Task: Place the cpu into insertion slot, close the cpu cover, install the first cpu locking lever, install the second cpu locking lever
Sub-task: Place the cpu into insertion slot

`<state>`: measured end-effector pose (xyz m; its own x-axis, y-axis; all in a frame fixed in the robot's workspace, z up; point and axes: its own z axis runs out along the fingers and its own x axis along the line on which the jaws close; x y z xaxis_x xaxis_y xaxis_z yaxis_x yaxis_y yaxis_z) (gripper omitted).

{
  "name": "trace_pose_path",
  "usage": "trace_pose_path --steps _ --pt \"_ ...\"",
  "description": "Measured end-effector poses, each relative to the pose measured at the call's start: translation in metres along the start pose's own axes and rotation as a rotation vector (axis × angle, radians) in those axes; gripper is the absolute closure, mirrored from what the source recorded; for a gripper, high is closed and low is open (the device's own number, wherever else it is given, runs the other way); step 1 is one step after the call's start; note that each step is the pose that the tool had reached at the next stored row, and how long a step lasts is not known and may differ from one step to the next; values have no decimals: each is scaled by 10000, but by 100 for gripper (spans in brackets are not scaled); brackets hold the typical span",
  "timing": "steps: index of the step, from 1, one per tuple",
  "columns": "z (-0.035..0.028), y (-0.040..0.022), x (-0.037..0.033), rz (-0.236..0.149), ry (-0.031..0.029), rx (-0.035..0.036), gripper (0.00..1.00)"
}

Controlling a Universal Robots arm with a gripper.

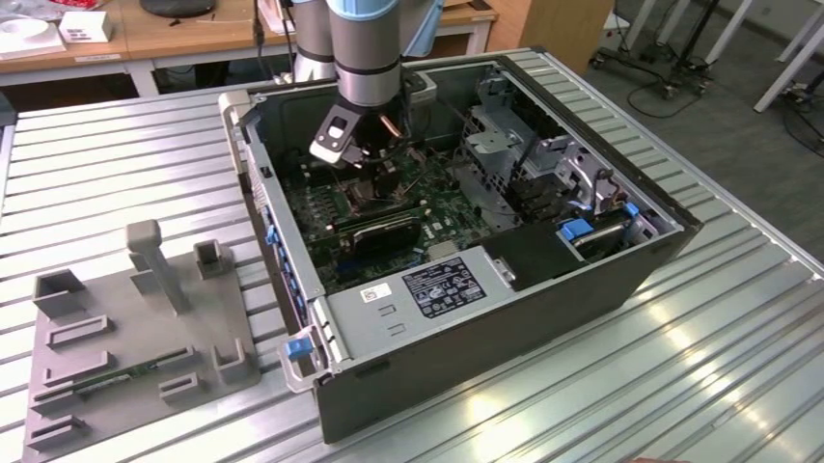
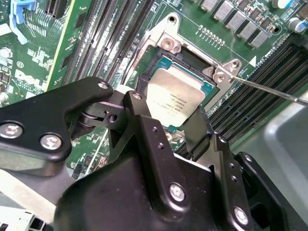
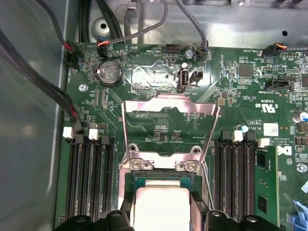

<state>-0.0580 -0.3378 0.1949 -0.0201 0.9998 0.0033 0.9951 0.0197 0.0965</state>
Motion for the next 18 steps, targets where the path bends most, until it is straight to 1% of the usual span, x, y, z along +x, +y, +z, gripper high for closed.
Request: trace_pose_path --steps 8,18 --pt "15 -2 0 -340 32 -6 46" --pt "32 -8 -1 -352 28 -1 46"
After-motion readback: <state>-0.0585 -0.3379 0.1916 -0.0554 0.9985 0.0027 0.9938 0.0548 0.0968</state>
